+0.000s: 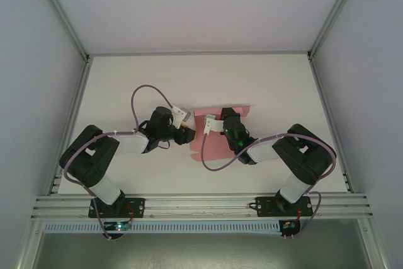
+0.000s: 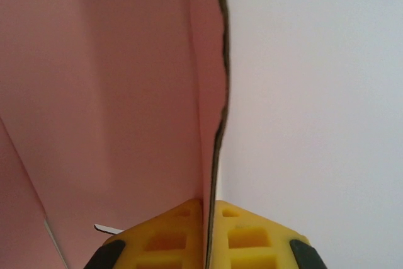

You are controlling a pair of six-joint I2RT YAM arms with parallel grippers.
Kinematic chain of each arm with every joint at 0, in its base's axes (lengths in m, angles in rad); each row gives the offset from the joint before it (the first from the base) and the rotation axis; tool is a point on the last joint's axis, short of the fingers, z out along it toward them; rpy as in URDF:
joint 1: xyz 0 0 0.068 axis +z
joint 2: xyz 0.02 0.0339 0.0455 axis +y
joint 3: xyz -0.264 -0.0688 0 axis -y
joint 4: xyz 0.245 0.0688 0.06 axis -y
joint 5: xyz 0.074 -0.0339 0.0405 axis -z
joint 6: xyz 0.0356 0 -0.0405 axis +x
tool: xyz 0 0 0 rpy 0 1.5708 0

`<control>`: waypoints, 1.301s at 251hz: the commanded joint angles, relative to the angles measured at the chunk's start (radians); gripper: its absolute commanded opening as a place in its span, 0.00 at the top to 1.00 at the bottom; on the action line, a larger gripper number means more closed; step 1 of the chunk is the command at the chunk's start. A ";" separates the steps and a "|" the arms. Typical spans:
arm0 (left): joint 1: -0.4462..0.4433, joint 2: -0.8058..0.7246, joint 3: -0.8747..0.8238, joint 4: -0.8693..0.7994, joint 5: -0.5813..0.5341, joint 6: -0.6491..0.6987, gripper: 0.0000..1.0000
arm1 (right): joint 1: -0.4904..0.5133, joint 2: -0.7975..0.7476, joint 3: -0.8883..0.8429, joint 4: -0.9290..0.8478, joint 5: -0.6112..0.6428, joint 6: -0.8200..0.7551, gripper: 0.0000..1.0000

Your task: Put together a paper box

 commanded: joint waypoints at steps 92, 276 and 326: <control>-0.039 0.116 0.052 0.280 -0.060 0.038 0.43 | 0.012 -0.040 0.024 -0.311 -0.103 0.122 1.00; -0.076 0.209 -0.049 0.616 -0.159 -0.055 0.46 | 0.037 0.149 -0.087 0.023 0.054 -0.180 1.00; -0.082 0.257 -0.031 0.758 -0.153 -0.008 0.38 | 0.034 0.160 -0.053 -0.094 0.028 -0.130 1.00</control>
